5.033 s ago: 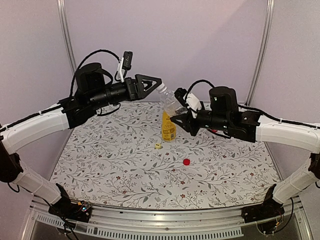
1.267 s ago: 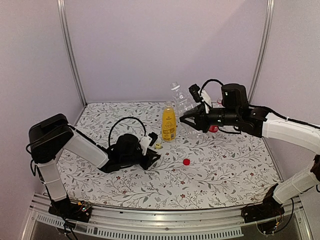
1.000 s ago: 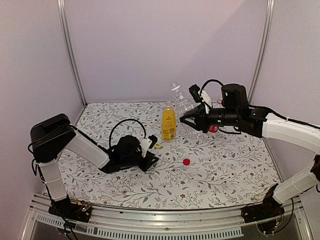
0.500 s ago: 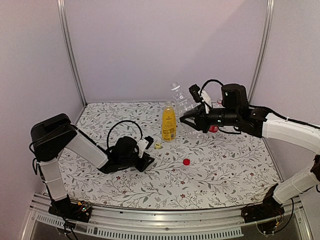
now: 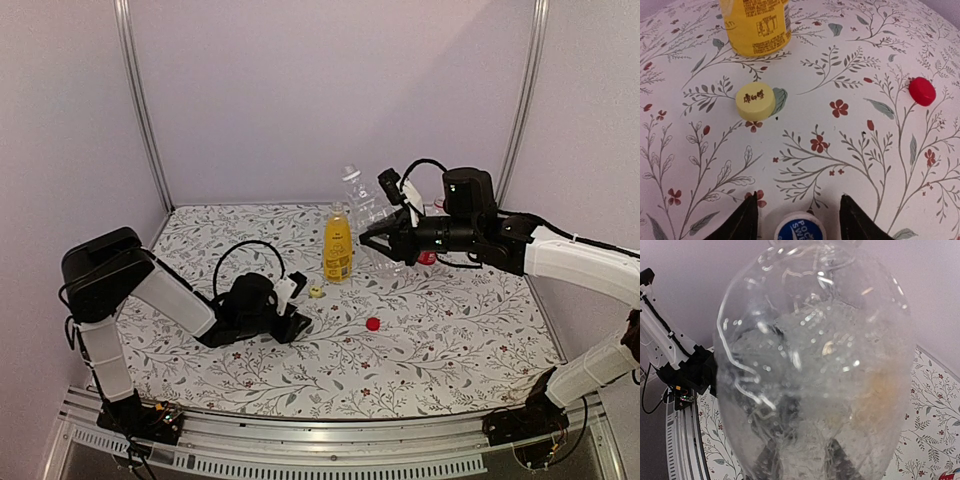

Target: Unscrew the bottle caps

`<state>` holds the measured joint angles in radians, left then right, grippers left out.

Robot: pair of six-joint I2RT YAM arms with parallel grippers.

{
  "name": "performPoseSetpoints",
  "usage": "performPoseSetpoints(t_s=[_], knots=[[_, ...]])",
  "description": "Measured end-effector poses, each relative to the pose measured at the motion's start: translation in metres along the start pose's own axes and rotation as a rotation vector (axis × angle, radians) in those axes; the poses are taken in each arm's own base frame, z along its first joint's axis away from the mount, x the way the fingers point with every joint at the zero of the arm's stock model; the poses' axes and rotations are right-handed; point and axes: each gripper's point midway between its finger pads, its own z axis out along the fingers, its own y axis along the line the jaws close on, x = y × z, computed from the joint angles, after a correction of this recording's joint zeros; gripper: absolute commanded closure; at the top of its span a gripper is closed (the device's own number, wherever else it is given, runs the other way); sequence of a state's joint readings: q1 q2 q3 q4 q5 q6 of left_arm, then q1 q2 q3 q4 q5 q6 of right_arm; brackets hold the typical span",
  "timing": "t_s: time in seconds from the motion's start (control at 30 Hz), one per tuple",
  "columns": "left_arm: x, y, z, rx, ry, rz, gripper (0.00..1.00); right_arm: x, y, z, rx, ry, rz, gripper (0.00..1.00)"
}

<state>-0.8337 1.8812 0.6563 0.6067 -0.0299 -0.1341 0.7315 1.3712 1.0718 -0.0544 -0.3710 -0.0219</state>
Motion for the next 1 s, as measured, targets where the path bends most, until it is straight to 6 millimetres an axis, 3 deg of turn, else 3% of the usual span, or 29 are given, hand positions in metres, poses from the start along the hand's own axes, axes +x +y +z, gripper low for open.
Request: performPoseSetpoints(t_s=[0.2, 0.43, 0.6, 0.7, 0.9, 1.0], knots=[[-0.013, -0.006, -0.014, 0.036, -0.018, 0.001, 0.16, 0.001, 0.0, 0.0, 0.0, 0.001, 0.002, 0.75], [-0.082, -0.019, -0.057, 0.096, -0.194, 0.001, 0.01, 0.005, 0.0, 0.001, 0.0, 0.01, 0.007, 0.75], [-0.125, -0.028, -0.096, 0.148, -0.302, -0.014, 0.0, 0.007, 0.0, 0.003, -0.005, 0.015, 0.009, 0.75], [-0.162, -0.036, -0.125, 0.207, -0.387, -0.025, 0.0, 0.009, 0.002, 0.004, -0.022, 0.02, 0.007, 0.75], [-0.26, -0.059, -0.191, 0.345, -0.568, -0.022, 0.0, 0.016, 0.017, 0.008, -0.122, 0.038, -0.002, 0.74], [-0.296, -0.066, -0.216, 0.391, -0.62, -0.043, 0.03, 0.017, 0.026, 0.009, -0.171, 0.041, -0.009, 0.73]])
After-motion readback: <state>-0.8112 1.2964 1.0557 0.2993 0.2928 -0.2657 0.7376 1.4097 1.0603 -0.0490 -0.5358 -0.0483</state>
